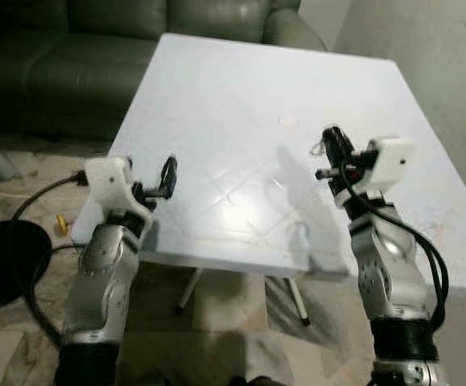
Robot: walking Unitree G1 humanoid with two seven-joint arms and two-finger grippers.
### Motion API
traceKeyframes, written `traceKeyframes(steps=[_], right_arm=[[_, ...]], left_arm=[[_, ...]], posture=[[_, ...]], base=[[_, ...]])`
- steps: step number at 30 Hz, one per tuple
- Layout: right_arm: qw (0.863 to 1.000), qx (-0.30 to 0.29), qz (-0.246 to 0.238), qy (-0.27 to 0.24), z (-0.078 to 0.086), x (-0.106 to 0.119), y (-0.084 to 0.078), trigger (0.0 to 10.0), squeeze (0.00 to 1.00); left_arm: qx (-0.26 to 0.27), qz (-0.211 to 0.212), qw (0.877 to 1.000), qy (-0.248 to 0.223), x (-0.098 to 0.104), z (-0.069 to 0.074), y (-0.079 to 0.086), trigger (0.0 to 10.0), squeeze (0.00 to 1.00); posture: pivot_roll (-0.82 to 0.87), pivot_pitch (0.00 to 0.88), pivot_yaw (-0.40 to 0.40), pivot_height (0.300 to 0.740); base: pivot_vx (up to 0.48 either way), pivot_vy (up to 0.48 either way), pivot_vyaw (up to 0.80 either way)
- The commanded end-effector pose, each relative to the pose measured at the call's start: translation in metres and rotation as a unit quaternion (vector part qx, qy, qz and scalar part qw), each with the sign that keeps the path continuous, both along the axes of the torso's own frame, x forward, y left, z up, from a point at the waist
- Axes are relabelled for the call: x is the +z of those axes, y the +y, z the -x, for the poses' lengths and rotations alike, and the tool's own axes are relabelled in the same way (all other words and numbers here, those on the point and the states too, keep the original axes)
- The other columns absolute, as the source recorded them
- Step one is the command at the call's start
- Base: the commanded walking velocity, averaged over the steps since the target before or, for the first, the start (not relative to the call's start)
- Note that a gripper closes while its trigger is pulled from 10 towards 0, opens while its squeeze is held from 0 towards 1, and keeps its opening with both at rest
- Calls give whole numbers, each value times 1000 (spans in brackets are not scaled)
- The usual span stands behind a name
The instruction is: Hang keys on a hook
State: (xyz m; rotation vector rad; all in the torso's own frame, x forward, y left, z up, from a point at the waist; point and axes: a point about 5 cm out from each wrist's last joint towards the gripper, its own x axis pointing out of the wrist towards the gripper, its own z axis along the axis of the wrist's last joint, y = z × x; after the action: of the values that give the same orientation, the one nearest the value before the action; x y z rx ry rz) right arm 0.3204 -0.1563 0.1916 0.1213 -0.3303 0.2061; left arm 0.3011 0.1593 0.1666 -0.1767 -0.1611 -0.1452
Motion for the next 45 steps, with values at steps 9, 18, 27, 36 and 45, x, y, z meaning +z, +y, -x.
traceKeyframes(steps=[9,18,27,36,45], right_arm=[[998,-63,25,14,27,-7,-12,10000,0],[997,-69,33,29,32,-13,-15,10000,0],[996,-65,46,29,26,-9,-21,10000,0],[996,-70,48,38,20,-11,-19,10000,0],[992,-84,56,70,10,-16,-23,10000,0]], left_arm=[[-7,-6,1000,-13,5,13,3,10000,0],[-12,17,1000,-7,6,9,5,10000,0],[-8,20,1000,-9,6,9,7,10000,0],[-4,17,1000,-8,6,4,8,10000,0],[-1,23,1000,-9,6,-1,6,10000,0]], posture=[[-6,27,-77,740],[-8,22,-76,740],[1,16,-88,740],[4,0,-83,740],[2,0,-88,740]], base=[[0,0,0],[0,0,0],[0,0,0],[0,0,0],[0,0,-437]])
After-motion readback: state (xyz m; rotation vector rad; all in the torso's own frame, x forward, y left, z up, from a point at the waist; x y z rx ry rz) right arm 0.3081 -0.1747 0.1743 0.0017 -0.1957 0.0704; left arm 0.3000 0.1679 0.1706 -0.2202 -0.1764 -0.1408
